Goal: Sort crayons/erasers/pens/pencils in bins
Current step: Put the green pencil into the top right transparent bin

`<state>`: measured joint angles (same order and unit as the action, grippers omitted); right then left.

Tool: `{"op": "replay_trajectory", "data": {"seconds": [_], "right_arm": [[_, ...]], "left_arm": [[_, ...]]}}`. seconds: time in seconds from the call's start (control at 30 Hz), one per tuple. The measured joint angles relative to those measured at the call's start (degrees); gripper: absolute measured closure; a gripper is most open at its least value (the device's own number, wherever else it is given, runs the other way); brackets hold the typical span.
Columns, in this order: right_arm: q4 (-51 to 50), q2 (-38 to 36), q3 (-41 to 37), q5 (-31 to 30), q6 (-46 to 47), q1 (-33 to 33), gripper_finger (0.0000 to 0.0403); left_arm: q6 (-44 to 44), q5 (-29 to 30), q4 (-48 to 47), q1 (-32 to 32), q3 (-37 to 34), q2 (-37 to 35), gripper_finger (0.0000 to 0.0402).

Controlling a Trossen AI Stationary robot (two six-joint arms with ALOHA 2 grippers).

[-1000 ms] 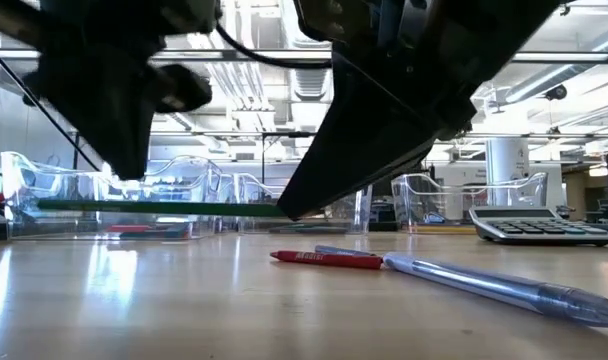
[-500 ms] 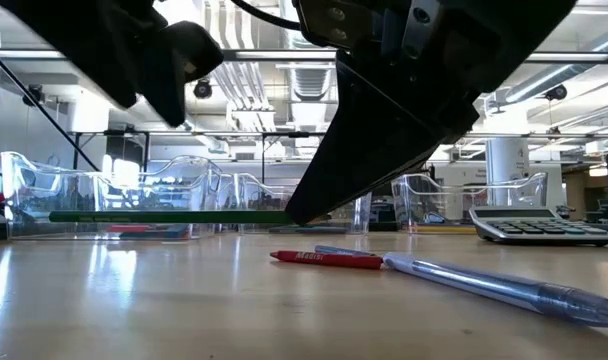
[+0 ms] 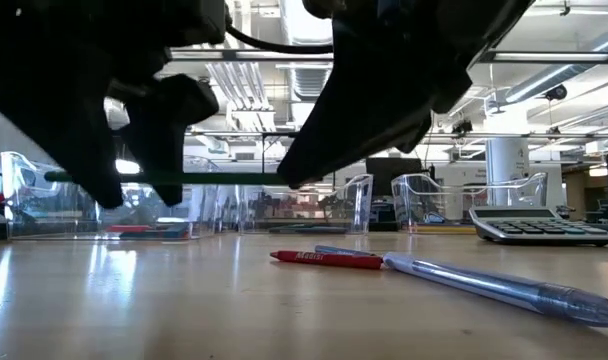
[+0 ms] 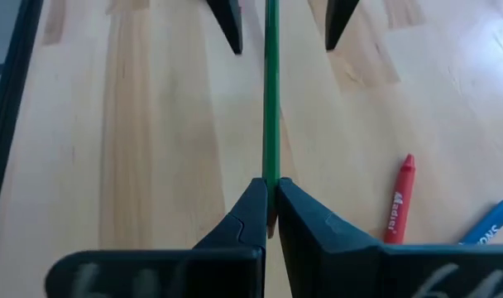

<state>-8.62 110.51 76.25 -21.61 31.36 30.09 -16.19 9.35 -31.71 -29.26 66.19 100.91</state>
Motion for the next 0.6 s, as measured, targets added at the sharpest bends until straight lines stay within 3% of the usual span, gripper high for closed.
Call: {"op": "replay_trajectory", "data": {"seconds": [0.1, 0.2, 0.47, 0.6], "right_arm": [[0.03, -0.21, 0.0, -0.02, -0.08, 0.0, 0.0392], [-0.11, -0.21, 0.0, 0.02, -0.09, 0.0, 0.0392], [-0.16, -0.21, 0.0, -0.2, -0.24, -0.09, 0.0392], [-0.24, -0.21, 0.0, 0.18, -1.54, -0.07, 0.0391]], "left_arm": [[-1.18, 0.86, -0.32, 0.0, 0.0, 0.43, 0.0178], [-1.34, 1.75, -0.28, 0.02, 0.0, 0.26, 0.021], [1.66, 1.44, -1.01, 0.04, 0.18, -0.2, 0.0382], [1.9, 1.19, -0.96, 0.04, 0.3, -0.33, 0.0392]]}}
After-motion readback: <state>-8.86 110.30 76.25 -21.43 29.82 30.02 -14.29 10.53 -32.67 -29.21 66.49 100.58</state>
